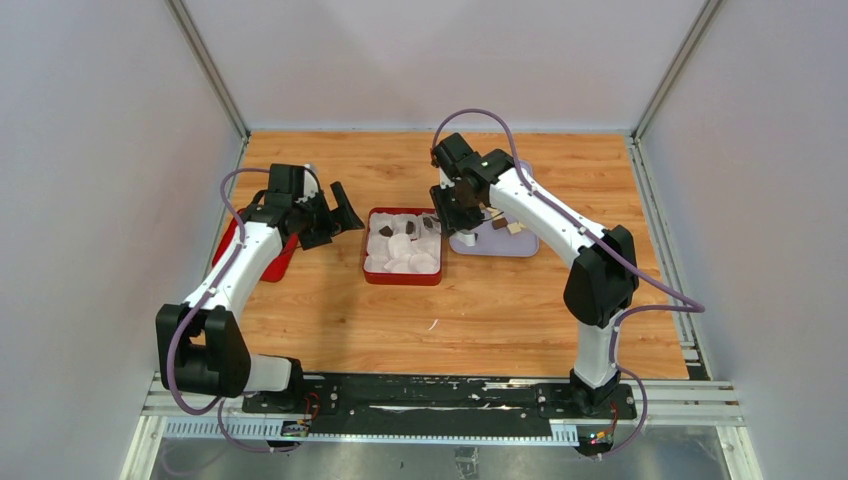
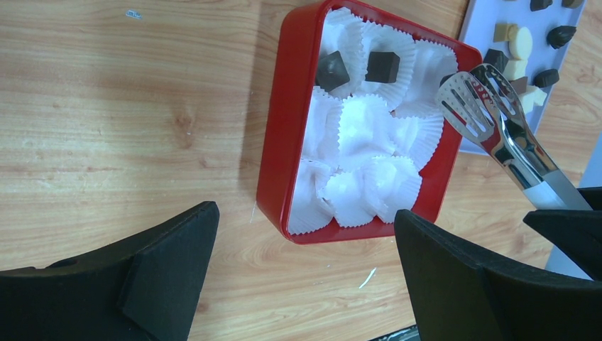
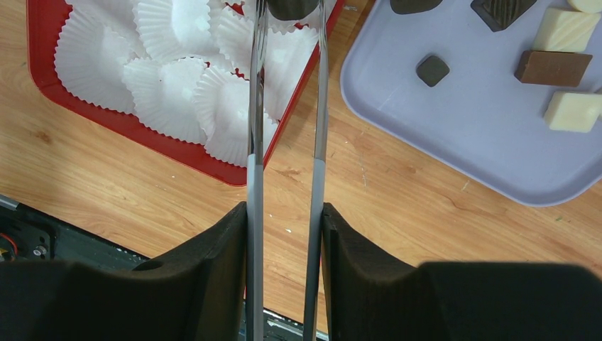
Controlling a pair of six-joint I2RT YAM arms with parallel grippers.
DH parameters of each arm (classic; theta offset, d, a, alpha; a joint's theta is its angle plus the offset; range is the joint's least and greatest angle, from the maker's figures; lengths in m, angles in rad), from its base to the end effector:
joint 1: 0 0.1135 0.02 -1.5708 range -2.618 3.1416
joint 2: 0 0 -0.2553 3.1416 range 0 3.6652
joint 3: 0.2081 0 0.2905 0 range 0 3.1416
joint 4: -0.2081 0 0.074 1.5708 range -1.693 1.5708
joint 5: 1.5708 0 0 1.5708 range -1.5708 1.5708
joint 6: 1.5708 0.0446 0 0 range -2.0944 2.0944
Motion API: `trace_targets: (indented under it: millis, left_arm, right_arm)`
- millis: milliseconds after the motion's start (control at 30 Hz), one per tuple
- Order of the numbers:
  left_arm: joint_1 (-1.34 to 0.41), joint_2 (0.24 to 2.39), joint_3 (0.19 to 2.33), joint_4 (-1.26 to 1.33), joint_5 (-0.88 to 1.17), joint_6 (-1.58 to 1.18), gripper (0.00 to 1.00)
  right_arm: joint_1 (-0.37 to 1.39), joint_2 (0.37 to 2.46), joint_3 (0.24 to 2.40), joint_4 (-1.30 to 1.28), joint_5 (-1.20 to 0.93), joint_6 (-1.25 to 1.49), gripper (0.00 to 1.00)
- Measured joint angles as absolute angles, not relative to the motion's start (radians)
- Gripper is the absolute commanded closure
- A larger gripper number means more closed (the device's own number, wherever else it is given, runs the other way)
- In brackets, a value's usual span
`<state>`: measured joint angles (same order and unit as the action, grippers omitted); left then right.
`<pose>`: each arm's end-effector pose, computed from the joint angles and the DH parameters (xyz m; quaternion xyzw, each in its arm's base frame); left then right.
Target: Pack the chocolate
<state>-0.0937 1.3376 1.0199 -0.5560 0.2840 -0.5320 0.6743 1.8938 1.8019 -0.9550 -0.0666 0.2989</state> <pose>0.3222 -0.0428 0.2406 -0.1551 0.9187 -0.2306 0.2807 0.3488 0.2826 0.2867 -0.1886 0.9468 0.1495 0.2137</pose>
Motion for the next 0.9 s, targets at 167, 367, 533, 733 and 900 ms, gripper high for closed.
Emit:
trace_targets:
  millis: [167,367,533,733,900]
  left_arm:
    - [-0.094,1.338,1.020,-0.556,0.284,-0.532,0.00]
    - [-0.094,1.338,1.020,-0.556,0.284,-0.532,0.00]
    - [-0.094,1.338,1.020,-0.556,0.284,-0.532,0.00]
    - [-0.094,1.338,1.020,-0.556,0.284,-0.532,0.00]
    - [-0.094,1.338,1.021,-0.557,0.284,-0.530,0.00]
  right_arm:
    - [0.674,1.895,1.802,-0.954,-0.067,0.299,0.55]
    - [0.674,1.899,1.802,-0.952,-0.067,0.299,0.57]
    - [0.674,1.900,1.803,-0.951,-0.067,0.298,0.73]
    - [0.674,1.885,1.811,-0.945,-0.067,0.294,0.90]
    - [0.672,1.790,1.793,-0.923,-0.006,0.295,0.82]
